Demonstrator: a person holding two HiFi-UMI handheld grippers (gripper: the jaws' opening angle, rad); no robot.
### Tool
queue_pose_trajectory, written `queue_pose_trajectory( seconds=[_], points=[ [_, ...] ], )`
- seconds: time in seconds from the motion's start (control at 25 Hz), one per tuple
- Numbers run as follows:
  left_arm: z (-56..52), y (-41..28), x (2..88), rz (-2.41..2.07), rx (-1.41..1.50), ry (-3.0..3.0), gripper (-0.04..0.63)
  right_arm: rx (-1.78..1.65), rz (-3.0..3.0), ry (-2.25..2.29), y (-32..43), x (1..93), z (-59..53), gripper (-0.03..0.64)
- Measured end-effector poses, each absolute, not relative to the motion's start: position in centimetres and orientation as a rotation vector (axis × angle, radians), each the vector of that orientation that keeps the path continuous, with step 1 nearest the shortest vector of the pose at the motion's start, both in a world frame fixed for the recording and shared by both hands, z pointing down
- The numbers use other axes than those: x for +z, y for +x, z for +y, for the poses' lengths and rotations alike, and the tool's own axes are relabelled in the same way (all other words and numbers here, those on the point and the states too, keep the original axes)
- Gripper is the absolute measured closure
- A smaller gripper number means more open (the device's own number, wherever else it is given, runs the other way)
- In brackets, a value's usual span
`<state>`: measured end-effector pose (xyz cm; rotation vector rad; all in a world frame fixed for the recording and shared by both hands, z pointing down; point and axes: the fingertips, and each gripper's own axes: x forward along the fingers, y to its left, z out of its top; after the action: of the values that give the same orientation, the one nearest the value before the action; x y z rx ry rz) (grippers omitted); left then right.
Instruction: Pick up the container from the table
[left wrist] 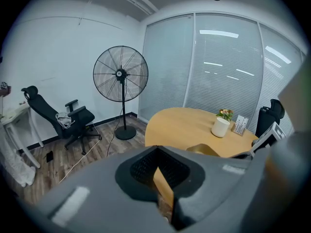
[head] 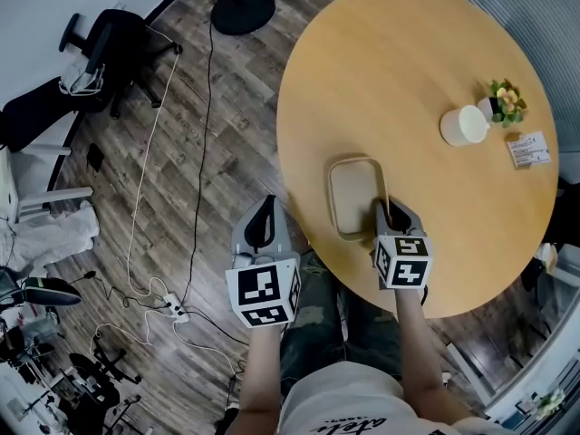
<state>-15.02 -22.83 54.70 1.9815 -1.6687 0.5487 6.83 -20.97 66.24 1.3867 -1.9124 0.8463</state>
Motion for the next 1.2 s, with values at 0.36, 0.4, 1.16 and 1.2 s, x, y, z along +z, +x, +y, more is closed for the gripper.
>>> queue_pose_trajectory(
  seconds=[0.36, 0.4, 1.16, 1.2],
  points=[
    [-22.3, -15.9, 53.9, -1.694, 0.522, 1.970, 0.595, 0.871, -1.918, 1.412, 6.5, 65.3, -21.0, 0.580],
    [-22.3, -15.9, 53.7, -1.698, 0.517, 1.971, 0.595, 0.864, -1.922, 1.411, 6.5, 65.0, -21.1, 0.580],
    [-23.5, -14.9, 46.0, -1.798, 0.380, 2.055, 0.595, 0.630, -2.061, 1.587, 8.8, 53.2, -25.9, 0.580],
    [-23.6, -14.9, 45.5, -1.806, 0.371, 2.061, 0.595, 0.621, -2.068, 1.595, 8.9, 52.6, -26.1, 0.580]
  ],
)
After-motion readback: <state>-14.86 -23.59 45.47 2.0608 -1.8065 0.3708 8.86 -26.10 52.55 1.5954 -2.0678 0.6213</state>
